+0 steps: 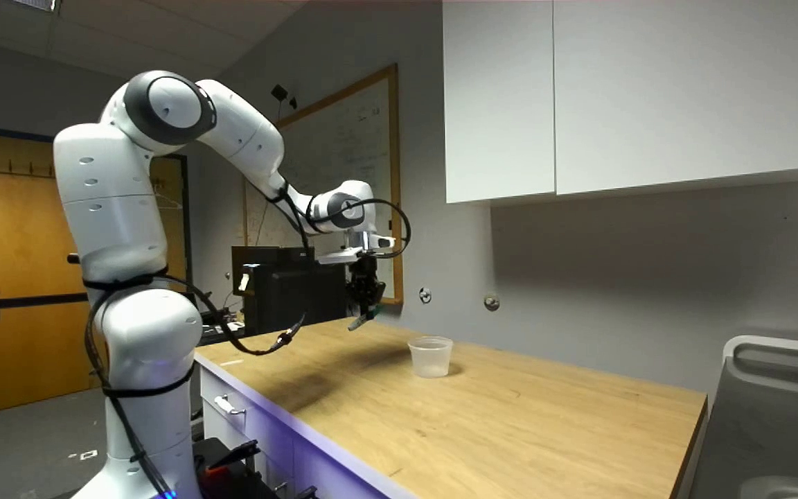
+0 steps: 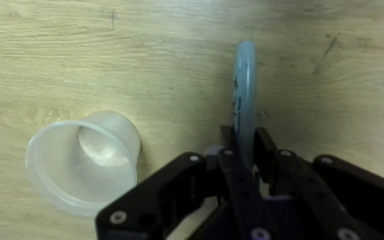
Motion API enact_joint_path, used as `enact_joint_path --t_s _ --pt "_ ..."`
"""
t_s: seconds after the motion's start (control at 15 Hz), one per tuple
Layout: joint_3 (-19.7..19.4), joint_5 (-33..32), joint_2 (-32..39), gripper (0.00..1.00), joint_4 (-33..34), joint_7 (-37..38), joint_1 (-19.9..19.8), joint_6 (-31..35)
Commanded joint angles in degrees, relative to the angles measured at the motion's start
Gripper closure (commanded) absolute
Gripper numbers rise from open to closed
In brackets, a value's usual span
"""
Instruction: Pick the pen and put it in the cup
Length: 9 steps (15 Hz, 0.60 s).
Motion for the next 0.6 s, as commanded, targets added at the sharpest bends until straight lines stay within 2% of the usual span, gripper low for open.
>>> enact_joint_path --t_s 0.0,0.53 --pt "0.24 -2.71 -3.80 0.94 1.31 6.73 -1.87 2.81" --pt "-2.56 -7.00 -2.00 0.94 4.85 12.31 -9.09 11.24"
